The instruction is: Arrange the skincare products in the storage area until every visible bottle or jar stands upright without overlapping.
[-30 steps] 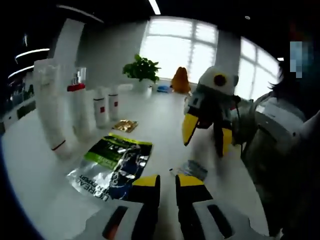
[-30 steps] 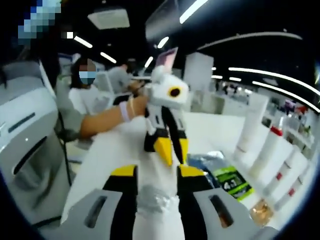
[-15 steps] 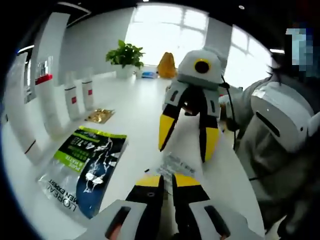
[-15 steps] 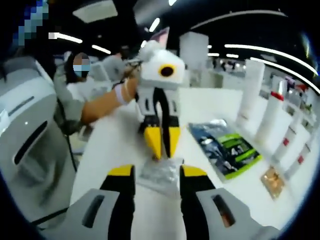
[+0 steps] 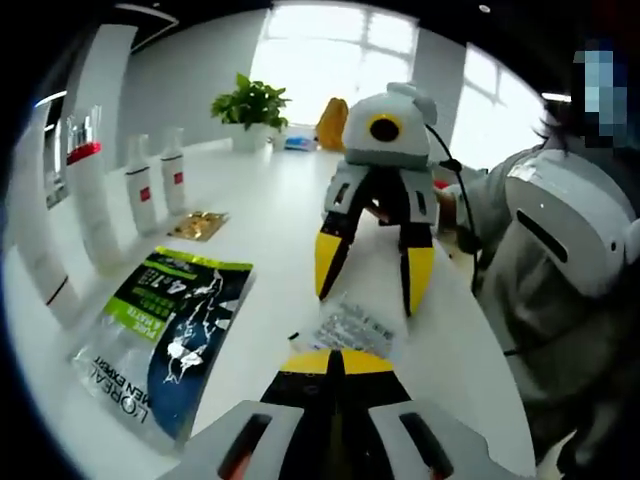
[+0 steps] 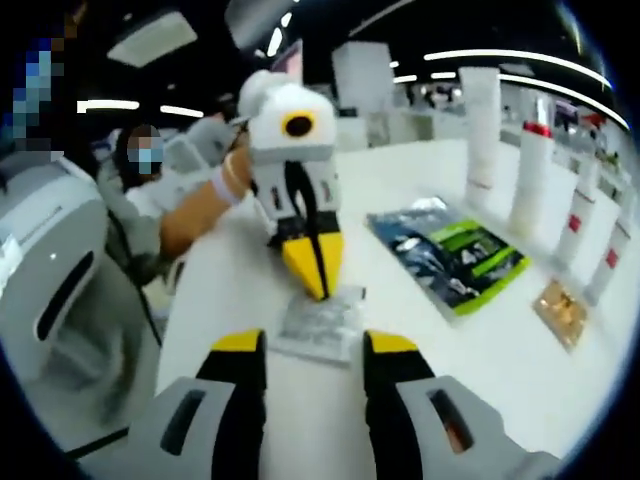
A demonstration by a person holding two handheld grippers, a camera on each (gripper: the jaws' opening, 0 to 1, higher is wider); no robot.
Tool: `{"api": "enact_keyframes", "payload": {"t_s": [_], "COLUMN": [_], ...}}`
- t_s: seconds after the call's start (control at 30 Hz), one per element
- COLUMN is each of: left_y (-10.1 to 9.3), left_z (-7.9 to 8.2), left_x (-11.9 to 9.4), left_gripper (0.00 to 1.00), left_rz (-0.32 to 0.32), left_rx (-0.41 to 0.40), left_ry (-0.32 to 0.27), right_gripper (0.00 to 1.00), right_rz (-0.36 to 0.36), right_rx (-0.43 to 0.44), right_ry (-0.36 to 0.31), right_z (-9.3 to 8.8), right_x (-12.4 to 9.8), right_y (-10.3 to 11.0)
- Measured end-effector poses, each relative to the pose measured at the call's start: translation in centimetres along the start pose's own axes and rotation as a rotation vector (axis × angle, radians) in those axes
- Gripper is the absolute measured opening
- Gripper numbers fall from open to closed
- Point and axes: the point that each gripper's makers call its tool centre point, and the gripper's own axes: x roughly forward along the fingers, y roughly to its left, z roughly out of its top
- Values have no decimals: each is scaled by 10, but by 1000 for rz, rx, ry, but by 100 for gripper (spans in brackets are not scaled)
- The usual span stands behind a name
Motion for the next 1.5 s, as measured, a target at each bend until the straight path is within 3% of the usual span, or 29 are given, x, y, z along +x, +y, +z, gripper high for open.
{"api": "enact_keyframes", "payload": {"t_s": [0.2, 0.3, 0.5, 0.6, 0.67, 0.7, 0.8, 1.0, 1.1, 1.13, 1.27, 1.37, 1.5], "left_y": [0, -1, -1, -1, -1, 0, 1, 1, 4, 4, 9, 14, 15], "left_z": [0, 0, 0, 0, 0, 1, 1, 1, 6, 9, 35, 48, 51], "left_x": [0, 0, 0, 0, 0, 0, 0, 0, -1, -3, -15, -28, -33], "left_gripper": [0, 0, 0, 0, 0, 0, 0, 0, 0, 0, 1, 2, 7], "left_rz": [-8, -10, -14, -14, -15, -15, -8, -1, 39, 42, 45, 45, 29], "left_rx": [-9, -5, -11, -11, -13, -14, -18, -26, -17, -16, -38, -92, -107], "left_ry": [-8, -9, -12, -12, -13, -14, -15, -13, 4, -5, -178, -275, -317], "right_gripper": [34, 32, 15, 11, 2, 0, 0, 0, 0, 0, 0, 0, 0], "right_rz": [52, 84, 103, 136, 153, 139, 196, 227, 215, 224, 245, 233, 236], "right_rx": [94, 194, 333, 447, 507, 532, 621, 662, 677, 691, 699, 677, 665], "right_ry": [3, -6, -8, -3, 33, 48, 36, 26, -4, -24, -61, -94, -155], "right_z": [-1, 1, 1, 0, -6, -10, -6, -6, -4, -1, 6, 13, 26], "right_x": [4, 6, 10, 11, 12, 12, 14, 15, 15, 15, 10, 5, -2], "right_y": [7, 6, -7, -6, -7, -9, -7, -7, -11, -11, -12, -14, -16]}}
